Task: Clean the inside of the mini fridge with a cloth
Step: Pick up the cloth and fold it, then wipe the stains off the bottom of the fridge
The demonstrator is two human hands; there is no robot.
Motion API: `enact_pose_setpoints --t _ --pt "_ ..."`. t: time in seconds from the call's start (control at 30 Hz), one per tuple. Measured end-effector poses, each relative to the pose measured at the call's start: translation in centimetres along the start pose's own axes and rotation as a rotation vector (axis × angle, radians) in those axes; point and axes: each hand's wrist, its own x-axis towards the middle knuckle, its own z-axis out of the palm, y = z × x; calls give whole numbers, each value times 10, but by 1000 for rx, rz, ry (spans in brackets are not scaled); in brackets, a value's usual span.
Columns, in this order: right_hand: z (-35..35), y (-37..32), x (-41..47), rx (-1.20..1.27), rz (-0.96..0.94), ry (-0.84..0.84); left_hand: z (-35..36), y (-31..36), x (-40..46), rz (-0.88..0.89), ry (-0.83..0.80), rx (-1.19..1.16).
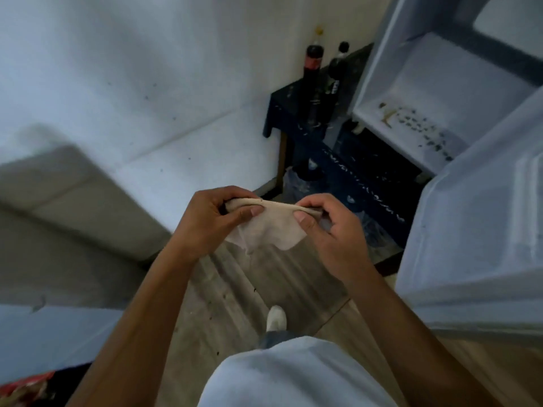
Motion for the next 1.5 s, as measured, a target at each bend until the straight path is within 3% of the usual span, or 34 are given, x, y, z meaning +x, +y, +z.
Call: enact_pose_setpoints --t 0.3,0.47,0.77,0.97,1.23,1.5 --pt "-43 5 82 1 94 208 18 19 137 235 -174 30" --pt "-56 13 112 63 173 399 38 19 201 250 -317 -39" --pt "-57 13 161 -90 259 567 53 31 308 489 -555 -61" --pt "-60 5 188 59 296 719 69 46 355 577 -700 -61" --pt "-111 34 217 -149 247 658 114 65 414 687 -794 -75" --pt "-161 64 252 -441 359 609 147 85 465 675 -806 -20"
